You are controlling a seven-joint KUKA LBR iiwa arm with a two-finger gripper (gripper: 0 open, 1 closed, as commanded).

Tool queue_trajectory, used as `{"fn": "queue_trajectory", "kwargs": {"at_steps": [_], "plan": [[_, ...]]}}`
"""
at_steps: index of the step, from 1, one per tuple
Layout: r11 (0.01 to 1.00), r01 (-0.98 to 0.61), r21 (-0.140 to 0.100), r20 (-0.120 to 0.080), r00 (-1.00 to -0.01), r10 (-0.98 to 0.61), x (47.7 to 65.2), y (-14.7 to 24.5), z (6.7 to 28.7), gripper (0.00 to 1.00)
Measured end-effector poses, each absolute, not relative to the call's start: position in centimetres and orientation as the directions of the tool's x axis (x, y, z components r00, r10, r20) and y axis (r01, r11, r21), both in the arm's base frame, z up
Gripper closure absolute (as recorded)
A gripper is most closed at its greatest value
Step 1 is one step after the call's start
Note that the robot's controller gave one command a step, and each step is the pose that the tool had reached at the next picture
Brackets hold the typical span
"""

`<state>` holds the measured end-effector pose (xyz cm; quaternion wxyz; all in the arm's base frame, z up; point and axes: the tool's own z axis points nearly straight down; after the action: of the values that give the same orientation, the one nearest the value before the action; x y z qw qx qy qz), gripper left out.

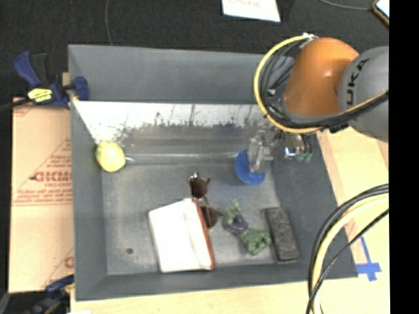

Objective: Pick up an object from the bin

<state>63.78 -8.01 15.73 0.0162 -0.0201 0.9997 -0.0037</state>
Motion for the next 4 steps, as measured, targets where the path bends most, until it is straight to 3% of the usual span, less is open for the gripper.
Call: {"fn": "queue_trajectory", "kwargs": {"at_steps": [1,2,3,4], "plan": [[1.0,-0.013,-0.004,-0.03,-0.999,-0.013,64.7,-7.8,15.9,1.0],[0.998,-0.056,-0.01,-0.041,-0.998,-0.056,63.6,-7.3,17.8,1.0],[0.999,-0.053,-0.009,-0.039,-0.998,-0.054,64.4,-6.6,17.7,1.0],[0.969,-0.246,-0.017,-0.036,-0.968,-0.246,61.4,-6.4,27.8,1.0]]}}
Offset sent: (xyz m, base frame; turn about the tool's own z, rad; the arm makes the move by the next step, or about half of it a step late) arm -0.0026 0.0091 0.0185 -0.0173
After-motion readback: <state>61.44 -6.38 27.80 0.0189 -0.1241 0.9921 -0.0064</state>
